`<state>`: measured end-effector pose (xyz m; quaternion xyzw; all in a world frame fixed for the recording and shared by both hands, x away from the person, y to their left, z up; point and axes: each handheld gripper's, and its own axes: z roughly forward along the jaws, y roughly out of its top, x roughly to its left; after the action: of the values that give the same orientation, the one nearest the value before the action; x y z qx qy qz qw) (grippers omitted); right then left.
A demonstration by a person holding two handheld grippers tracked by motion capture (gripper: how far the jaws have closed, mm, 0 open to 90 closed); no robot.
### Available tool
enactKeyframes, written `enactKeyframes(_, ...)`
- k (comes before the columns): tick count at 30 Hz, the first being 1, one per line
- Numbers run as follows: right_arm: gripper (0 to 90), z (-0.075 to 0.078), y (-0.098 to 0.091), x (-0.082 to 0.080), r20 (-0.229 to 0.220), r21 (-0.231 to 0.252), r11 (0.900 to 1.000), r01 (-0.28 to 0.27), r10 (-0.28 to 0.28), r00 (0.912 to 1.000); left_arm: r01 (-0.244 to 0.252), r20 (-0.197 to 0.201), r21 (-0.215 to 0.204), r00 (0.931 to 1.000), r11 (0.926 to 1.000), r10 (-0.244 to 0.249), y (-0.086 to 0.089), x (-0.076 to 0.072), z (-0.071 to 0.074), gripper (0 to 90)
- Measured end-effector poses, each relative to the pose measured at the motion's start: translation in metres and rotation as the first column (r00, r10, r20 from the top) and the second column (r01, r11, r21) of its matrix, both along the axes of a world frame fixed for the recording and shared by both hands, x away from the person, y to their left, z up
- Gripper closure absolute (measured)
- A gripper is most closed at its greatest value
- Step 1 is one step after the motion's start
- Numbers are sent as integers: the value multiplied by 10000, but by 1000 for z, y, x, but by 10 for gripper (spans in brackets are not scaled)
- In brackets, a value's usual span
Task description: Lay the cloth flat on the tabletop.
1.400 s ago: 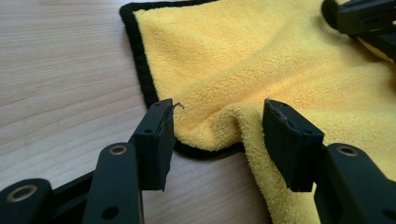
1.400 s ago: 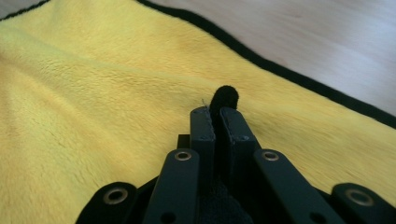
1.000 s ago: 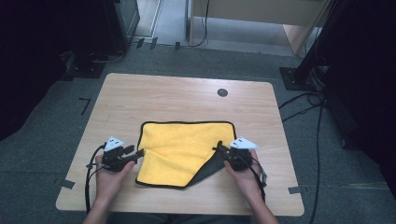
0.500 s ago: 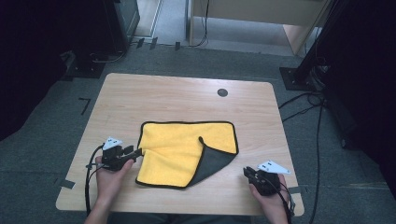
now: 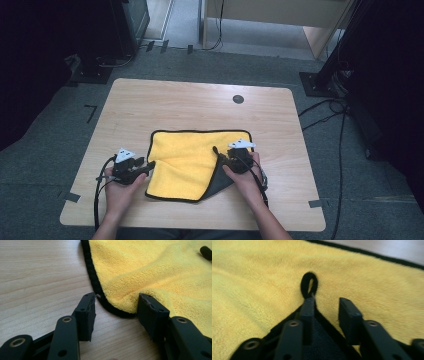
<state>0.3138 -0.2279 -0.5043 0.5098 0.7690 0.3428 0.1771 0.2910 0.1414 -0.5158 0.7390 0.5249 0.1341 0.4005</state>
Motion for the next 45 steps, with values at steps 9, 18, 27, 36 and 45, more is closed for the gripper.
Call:
enactKeyframes(9,895,4,-24,-33,348,17,9999,-167,166,9993,46,44,63,10000,10000,-46,-1,1,0,487)
enactKeyframes(18,893,6,-74,-104,205,50,10000,52,-53,9998,101,118,201,9999,9997,-103,-3,-1,0,487)
enactKeyframes(27,698,9,-112,-147,25,200,9996,177,-177,9998,221,50,82,9997,9997,-221,-3,-1,0,487)
enactKeyframes(36,657,16,-134,-131,425,290,9902,1364,-1376,9896,80,11,-386,10000,9992,-80,2,1,2,486)
enactKeyframes(45,647,21,-118,-53,846,647,9889,1336,-1389,9867,-992,-52,-607,9951,9932,991,6,33,5,494)
